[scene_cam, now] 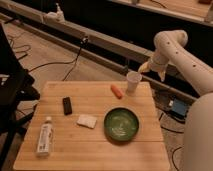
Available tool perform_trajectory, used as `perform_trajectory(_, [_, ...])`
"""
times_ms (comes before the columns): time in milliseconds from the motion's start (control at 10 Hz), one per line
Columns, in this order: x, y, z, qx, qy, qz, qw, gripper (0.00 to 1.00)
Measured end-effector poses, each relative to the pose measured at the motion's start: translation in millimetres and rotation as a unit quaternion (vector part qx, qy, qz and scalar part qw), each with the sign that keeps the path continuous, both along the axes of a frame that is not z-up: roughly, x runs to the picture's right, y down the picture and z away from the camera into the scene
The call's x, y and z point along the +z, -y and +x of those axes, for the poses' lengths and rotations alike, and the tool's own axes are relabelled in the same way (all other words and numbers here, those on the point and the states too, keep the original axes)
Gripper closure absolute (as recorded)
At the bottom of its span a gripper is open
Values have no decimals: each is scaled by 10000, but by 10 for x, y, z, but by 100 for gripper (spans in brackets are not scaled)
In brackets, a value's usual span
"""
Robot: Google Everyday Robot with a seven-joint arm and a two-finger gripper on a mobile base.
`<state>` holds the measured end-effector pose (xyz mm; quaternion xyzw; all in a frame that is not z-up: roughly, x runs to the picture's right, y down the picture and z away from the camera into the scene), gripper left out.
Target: Drag the pepper across the table
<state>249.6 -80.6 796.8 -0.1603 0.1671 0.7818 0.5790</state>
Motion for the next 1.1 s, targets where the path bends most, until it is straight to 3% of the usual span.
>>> perform_trajectory(300, [-185, 181, -628, -540, 546, 262, 9967, 20])
perform_trajectory(500, [-221, 113, -1215, -1074, 968, 315, 9890, 20])
perform_trajectory(700, [-154, -52, -1603, -1516, 1208, 272, 9807, 20])
perform_trajectory(800, [-71, -176, -1829, -1747, 1335, 199, 9753, 20])
perform_trajectory(900, [35, -297, -1977, -1867, 1414, 88, 9722, 20])
perform_trajectory(1100, [251, -615, -2148, -1920, 1522, -354, 9689, 20])
